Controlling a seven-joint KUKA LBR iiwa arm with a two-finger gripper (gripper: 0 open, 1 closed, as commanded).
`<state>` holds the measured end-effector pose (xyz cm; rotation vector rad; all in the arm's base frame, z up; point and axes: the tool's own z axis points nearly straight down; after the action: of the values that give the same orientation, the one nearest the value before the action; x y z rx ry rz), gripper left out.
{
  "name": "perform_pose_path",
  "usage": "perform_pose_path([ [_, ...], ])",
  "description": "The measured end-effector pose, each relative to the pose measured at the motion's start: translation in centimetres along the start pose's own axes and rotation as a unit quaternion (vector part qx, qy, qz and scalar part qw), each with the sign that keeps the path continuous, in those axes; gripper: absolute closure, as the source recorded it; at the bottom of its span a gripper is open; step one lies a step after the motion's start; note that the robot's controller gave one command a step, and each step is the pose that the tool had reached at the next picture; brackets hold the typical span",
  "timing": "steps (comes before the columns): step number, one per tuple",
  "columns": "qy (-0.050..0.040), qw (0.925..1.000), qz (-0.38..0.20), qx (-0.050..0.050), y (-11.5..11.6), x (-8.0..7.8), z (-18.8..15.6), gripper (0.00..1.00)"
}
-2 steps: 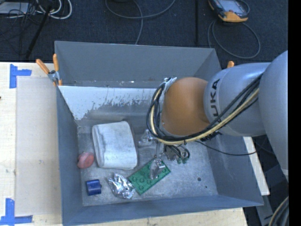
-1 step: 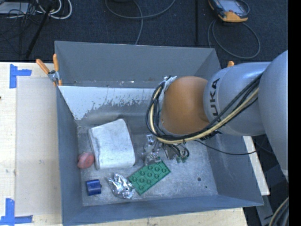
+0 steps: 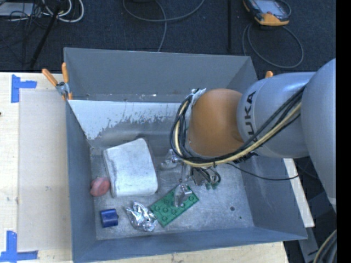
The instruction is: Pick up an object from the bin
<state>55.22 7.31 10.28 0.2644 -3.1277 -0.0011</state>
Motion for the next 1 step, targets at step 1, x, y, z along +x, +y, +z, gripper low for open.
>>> perform_pose_path([
  [1,-0.0089,0.9823,-0.187,0.002,0.7,1.24,2.55,0.0],
])
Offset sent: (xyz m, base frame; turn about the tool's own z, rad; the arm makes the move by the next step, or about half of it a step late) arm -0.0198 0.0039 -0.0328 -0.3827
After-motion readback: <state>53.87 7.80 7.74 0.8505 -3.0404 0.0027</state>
